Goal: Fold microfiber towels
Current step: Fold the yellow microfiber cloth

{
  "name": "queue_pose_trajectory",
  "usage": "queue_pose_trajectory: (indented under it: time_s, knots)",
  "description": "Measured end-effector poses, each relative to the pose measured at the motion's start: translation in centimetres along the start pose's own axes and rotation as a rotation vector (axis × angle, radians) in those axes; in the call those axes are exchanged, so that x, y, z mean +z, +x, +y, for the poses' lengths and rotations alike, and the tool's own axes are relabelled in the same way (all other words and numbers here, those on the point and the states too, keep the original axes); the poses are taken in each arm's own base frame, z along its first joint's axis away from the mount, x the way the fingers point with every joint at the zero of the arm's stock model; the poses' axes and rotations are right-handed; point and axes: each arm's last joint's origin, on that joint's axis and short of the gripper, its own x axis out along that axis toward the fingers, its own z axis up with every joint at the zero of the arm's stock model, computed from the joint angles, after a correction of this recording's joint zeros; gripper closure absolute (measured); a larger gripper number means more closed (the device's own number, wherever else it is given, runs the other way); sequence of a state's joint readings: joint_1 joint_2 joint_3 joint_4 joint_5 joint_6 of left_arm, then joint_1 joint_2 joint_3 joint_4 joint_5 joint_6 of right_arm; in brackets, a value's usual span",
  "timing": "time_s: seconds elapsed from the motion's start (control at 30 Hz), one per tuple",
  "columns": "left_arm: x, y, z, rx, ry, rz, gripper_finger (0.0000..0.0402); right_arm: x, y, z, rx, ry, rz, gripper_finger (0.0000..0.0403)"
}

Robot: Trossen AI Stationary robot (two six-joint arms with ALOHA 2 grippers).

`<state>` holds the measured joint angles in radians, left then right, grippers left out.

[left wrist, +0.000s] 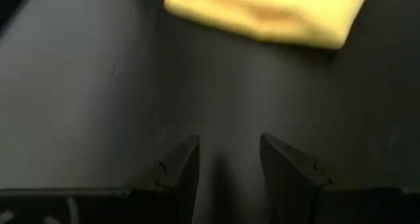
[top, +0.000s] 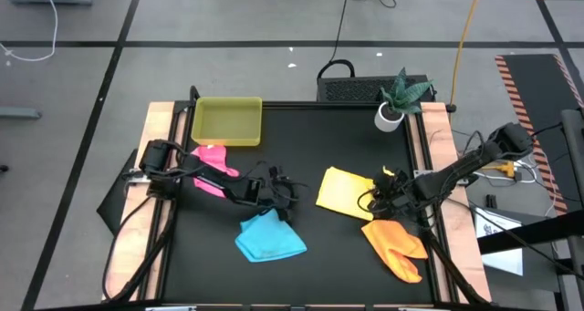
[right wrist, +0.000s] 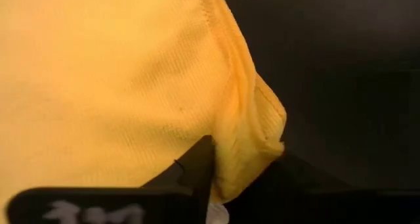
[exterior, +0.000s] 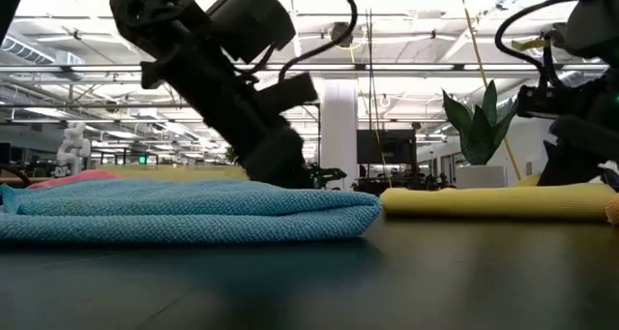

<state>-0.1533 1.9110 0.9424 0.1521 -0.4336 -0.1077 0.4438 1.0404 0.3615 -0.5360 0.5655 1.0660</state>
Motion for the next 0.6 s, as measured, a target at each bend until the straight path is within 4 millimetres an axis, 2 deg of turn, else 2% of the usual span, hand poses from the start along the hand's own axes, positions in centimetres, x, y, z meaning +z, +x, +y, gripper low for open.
queue_pose_trajectory:
  time_s: [0.1,0.23,0.47,0.6]
  knots:
    - [-0.5,-0.2,-0.2,0.057,-0.008,0.037,0.0238,0.3,-0.7,-0.4,0.038,0.061,-0.018,0.0275]
    - [-0.7,-0.3,-0.2,0.111,-0.014,0.041,0.0238,1.0,-1.7,-0.4,0.128,0.115,-0.069,0.0271]
    - [-0.7,-0.3,-0.2,0.112,-0.014,0.041,0.0238,2.7,-2.8,1.2,0.331,0.043,-0.241,0.0299]
    - [-0.7,-0.3,-0.2,0.112,-0.015,0.040,0.0238,3.3,-2.6,1.9,0.347,-0.027,-0.294,0.0323]
